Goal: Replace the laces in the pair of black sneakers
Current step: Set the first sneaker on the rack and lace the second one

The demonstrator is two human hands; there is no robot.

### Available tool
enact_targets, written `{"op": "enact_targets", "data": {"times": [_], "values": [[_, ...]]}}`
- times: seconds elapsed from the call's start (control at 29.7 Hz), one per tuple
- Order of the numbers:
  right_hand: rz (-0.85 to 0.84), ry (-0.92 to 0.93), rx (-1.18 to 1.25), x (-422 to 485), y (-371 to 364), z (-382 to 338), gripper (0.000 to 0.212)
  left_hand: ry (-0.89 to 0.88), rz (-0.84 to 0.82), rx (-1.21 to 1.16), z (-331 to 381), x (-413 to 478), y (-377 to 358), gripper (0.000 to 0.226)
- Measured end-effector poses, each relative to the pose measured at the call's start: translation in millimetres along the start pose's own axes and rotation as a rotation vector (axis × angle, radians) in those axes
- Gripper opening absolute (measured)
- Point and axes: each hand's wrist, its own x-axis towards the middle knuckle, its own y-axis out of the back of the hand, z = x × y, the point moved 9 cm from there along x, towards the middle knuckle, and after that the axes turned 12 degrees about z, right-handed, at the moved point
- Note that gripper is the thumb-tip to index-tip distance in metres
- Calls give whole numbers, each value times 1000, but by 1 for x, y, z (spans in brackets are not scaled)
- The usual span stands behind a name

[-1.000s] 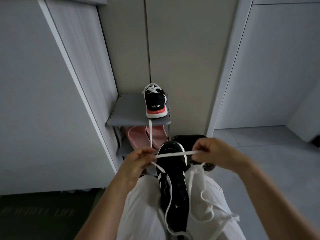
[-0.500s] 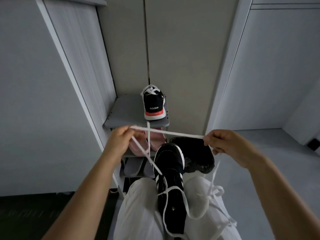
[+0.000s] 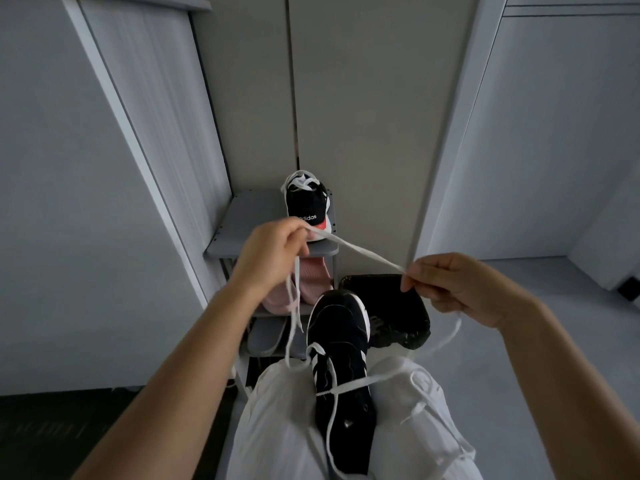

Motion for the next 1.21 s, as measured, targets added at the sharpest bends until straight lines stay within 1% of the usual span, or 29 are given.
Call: {"op": "enact_targets", "data": {"times": [0.1,0.13,0.17,0.2,0.24,0.27,0.3,0.34,0.37,0.4,0.44,0.5,0.57,0.61,0.71,0.81,0.87,0.91,0.94,0.97,1.04,1.08,1.11,1.14,1.18,1.21], "values": [[-60,-25,234,-2,-8,7,30,26,-59,145,-9,10,-11,21],[-85,-6,345,-1,-14,4,33,5,-69,174,-4,8,-17,27],[-101,16,456,2,-17,-1,34,-29,-43,150,7,4,-20,32],[-108,41,549,4,-20,-7,33,-47,23,65,18,-2,-20,31],[-109,67,620,5,-22,-15,30,-34,98,-91,30,-12,-19,24],[-109,90,674,7,-24,-23,27,22,100,-270,38,-24,-25,19],[-112,108,713,8,-27,-32,28,105,15,-447,45,-37,-40,19],[-124,122,746,8,-30,-42,31,186,-112,-593,54,-50,-59,26],[-138,133,784,8,-31,-51,33,247,-253,-686,62,-65,-78,32],[-138,142,824,9,-30,-60,34,289,-375,-753,68,-79,-92,34],[-117,153,851,11,-23,-67,35,322,-463,-803,69,-89,-101,30],[-41,190,855,14,0,-77,37,314,-538,-790,58,-100,-99,15],[49,233,845,14,28,-81,38,319,-525,-719,29,-105,-87,16],[77,257,837,13,40,-83,39,357,-505,-684,11,-107,-80,17],[100,330,768,6,53,-101,39,464,-480,-552,-37,-123,-64,17],[75,389,731,8,49,-123,38,539,-540,-555,-48,-147,-68,22],[114,352,642,20,43,-121,34,552,-558,-553,-47,-156,-72,24],[167,309,543,29,43,-114,32,545,-558,-535,-46,-157,-73,24],[240,263,364,37,43,-102,30,533,-544,-501,-45,-156,-72,23],[341,215,66,43,47,-89,28,512,-517,-450,-45,-151,-69,19],[503,135,-720,46,52,-64,29,411,-450,-277,-43,-136,-62,10],[554,188,-955,41,44,-60,28,321,-430,-158,-36,-126,-58,12],[555,312,-954,32,26,-61,25,208,-422,-40,-27,-116,-55,14],[464,425,-817,24,1,-57,19,96,-403,31,-15,-105,-53,15],[322,479,-683,15,-26,-50,13,3,-365,53,-2,-93,-50,16],[169,456,-583,8,-52,-37,10,-74,-314,47,10,-83,-46,19]]}}
